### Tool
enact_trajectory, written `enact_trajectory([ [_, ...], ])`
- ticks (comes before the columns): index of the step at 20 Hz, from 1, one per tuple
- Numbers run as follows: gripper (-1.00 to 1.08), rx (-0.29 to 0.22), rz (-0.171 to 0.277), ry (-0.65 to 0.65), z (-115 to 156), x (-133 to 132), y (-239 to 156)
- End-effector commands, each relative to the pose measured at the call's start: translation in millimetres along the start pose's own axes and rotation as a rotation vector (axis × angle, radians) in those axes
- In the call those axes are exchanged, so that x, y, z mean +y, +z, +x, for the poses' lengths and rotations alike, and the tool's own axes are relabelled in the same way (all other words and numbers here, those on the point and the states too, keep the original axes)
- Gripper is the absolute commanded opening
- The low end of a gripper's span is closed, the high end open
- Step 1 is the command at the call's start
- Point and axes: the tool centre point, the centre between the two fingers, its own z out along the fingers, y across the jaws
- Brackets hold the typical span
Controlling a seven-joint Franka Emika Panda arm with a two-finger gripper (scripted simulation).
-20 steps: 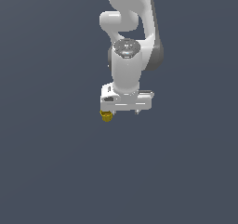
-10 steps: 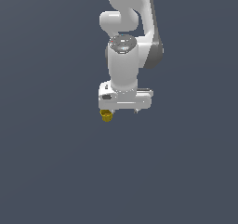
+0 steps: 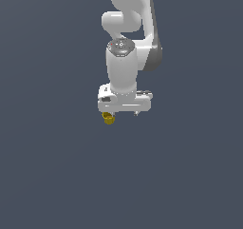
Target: Pick up the object and move it to a goal position.
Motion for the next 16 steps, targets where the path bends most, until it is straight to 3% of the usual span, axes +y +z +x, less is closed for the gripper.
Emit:
enact_trajectory([
  [1,1.0,-0.002,-0.006,-0.005,-6,9,8],
  [16,1.0,-0.021,-0.047,-0.056,-71,80,68],
])
